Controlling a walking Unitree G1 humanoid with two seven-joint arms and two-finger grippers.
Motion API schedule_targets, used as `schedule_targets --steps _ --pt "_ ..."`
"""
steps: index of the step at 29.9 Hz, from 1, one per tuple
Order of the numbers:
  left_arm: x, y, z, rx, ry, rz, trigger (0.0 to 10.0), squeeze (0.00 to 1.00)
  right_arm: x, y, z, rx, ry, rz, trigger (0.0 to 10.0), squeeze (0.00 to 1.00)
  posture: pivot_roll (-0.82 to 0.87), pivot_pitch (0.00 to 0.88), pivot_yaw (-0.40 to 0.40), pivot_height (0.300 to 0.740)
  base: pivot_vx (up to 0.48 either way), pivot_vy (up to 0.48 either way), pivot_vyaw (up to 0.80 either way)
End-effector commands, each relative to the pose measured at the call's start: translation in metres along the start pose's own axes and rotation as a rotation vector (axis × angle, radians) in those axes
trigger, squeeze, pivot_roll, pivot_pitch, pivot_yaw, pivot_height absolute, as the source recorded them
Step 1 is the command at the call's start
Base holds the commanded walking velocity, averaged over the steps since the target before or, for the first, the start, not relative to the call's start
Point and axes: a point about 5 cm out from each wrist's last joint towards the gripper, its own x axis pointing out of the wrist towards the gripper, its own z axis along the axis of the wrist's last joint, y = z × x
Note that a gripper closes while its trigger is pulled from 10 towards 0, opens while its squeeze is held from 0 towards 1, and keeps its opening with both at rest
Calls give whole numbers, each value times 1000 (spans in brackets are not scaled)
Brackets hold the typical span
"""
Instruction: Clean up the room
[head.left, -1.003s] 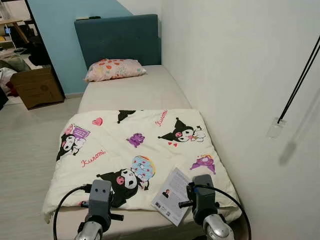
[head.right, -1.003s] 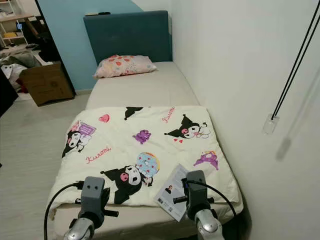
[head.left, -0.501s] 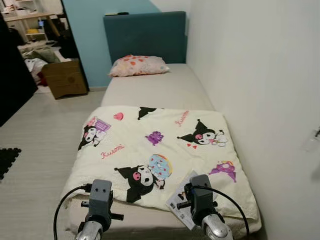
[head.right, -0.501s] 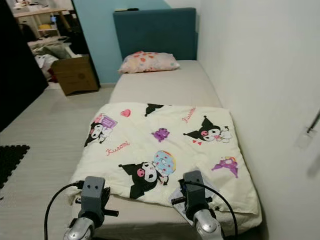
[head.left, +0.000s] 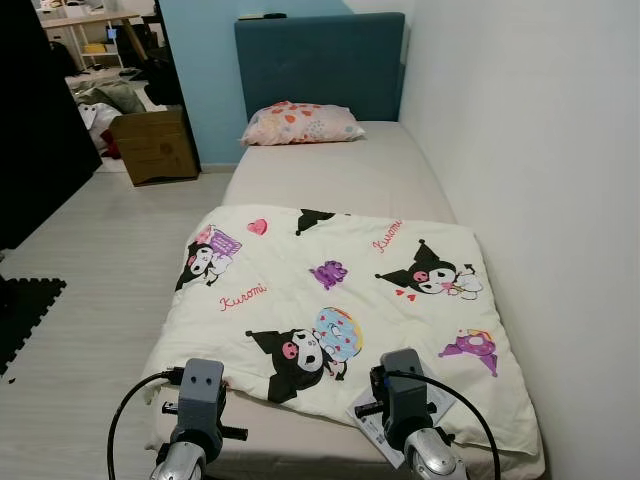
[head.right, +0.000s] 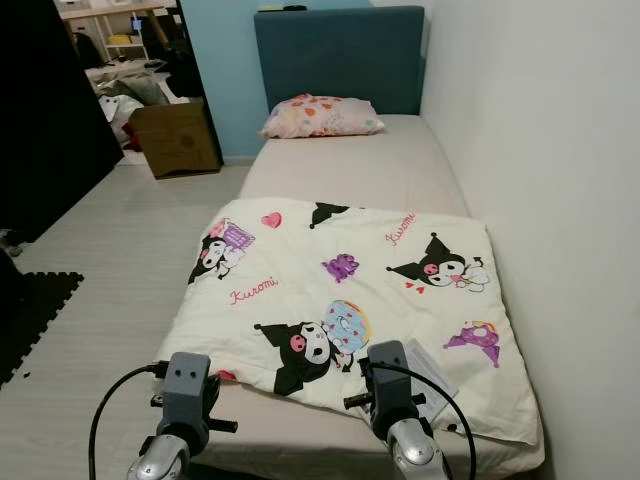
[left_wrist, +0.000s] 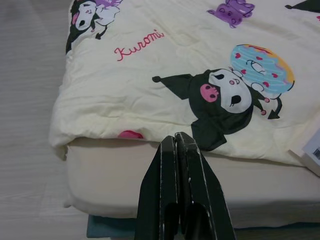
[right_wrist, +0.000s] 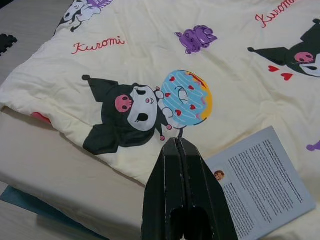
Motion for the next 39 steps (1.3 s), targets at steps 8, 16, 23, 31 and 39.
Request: schedule_targets --steps 8,16,23,31,39 --pt "0 -2 -3 26 16 -24 10000 0 0 0 1 8 -11 -10 10000 0 -4 54 27 734 0 0 800" --pt "0 0 -2 27 16 -21 10000 0 0 0 1 13 -15 -17 10000 0 -2 48 30 734 0 0 800" --pt "0 1 -2 26 12 -20 10000 0 0 0 1 18 -18 -20 10000 0 -4 43 35 734 0 0 800" --pt "1 2 -1 14 12 -7 10000 0 0 -1 3 52 -29 -26 10000 0 -7 37 34 734 0 0 500" --pt "1 2 -1 6 9 -2 10000 0 1 -2 3 49 -32 -30 10000 0 -7 36 34 734 0 0 0"
